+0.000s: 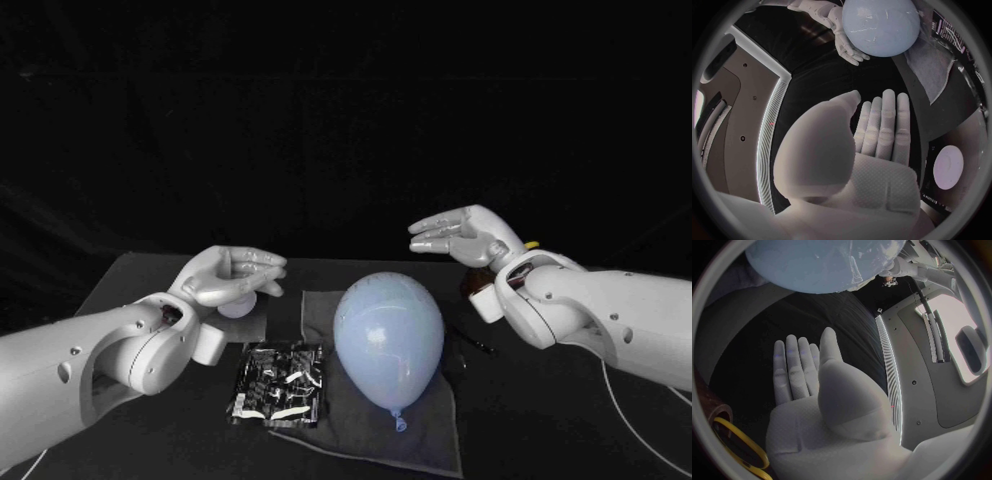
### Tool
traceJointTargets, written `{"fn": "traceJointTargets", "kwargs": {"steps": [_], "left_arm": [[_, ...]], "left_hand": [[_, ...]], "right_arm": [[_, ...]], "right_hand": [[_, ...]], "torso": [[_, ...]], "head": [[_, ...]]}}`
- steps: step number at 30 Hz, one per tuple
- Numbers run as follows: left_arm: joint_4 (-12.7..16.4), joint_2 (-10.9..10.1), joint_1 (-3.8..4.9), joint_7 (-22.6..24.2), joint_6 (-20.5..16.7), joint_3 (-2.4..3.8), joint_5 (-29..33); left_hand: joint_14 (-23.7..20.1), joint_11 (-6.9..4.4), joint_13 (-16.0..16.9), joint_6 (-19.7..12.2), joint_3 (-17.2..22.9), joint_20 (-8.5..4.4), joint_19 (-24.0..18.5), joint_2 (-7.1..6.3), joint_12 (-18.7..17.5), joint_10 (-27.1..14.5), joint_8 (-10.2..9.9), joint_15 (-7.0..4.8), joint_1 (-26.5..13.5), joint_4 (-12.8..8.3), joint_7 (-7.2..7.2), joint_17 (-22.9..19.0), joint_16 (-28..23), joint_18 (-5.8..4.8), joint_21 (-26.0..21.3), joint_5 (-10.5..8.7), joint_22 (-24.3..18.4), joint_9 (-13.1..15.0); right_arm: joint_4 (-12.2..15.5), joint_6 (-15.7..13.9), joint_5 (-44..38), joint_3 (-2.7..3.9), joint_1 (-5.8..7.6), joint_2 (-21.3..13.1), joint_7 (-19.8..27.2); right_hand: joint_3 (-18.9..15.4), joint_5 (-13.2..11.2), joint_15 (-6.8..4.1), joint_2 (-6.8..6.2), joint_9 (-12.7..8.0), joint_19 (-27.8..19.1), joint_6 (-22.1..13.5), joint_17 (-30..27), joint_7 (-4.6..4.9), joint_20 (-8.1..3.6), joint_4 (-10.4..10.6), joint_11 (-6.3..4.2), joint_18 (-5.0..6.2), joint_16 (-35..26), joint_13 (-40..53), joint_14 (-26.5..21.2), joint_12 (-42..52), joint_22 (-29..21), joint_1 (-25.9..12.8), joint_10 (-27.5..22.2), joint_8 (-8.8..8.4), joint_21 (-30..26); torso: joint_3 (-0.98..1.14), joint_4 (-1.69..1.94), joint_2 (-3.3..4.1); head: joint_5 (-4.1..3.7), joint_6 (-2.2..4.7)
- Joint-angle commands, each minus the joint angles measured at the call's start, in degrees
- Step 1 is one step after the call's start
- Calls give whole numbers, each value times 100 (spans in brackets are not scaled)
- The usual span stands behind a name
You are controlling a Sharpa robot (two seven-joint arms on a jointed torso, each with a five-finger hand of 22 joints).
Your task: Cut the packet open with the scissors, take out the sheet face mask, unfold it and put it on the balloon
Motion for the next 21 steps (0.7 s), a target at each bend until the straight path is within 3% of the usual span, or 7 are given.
{"fn": "traceJointTargets", "kwargs": {"steps": [1,4,15,21], "left_arm": [[10,47,-17,83,29,8,-148],[-47,103,-31,106,16,8,-60],[-250,265,-43,135,12,10,99],[-272,296,-43,98,40,10,26]], "left_hand": [[6,18,2,32,10,-17,-23,9,-23,-33,-39,-15,42,-12,8,7,23,69,25,5,6,9],[-11,22,2,34,22,-16,-31,27,-24,-37,-43,-11,52,-9,15,16,22,67,32,9,11,9],[-180,42,0,38,50,22,-167,31,-23,-48,-72,32,71,12,33,29,-68,50,-5,10,-3,13],[-192,44,-1,36,65,27,-182,37,-26,-55,-79,33,96,2,37,32,-80,53,-7,14,-4,14]], "right_arm": [[92,135,16,2,-40,-55,145],[151,111,74,1,-79,-111,221],[171,-34,358,2,-113,-184,389],[149,-42,528,2,-115,-170,411]], "right_hand": [[-112,-11,11,78,-9,74,-17,-10,29,6,-46,21,42,-31,1,36,5,-23,-5,-28,18,-37],[-109,-10,12,103,-12,97,-15,-15,41,4,-60,26,41,-34,0,40,4,-41,4,-31,18,-48],[-122,9,27,148,-26,128,-29,-36,70,9,-63,47,35,-54,-2,21,-1,-95,-28,-60,7,-93],[-123,23,30,164,-30,136,-32,-41,77,11,-63,52,35,-58,-2,18,0,-112,-39,-68,5,-107]], "torso": [[-5,0,28],[0,-12,29],[4,-8,22],[3,-8,20]], "head": [[-137,292],[-191,417],[-281,657],[-263,653]]}}
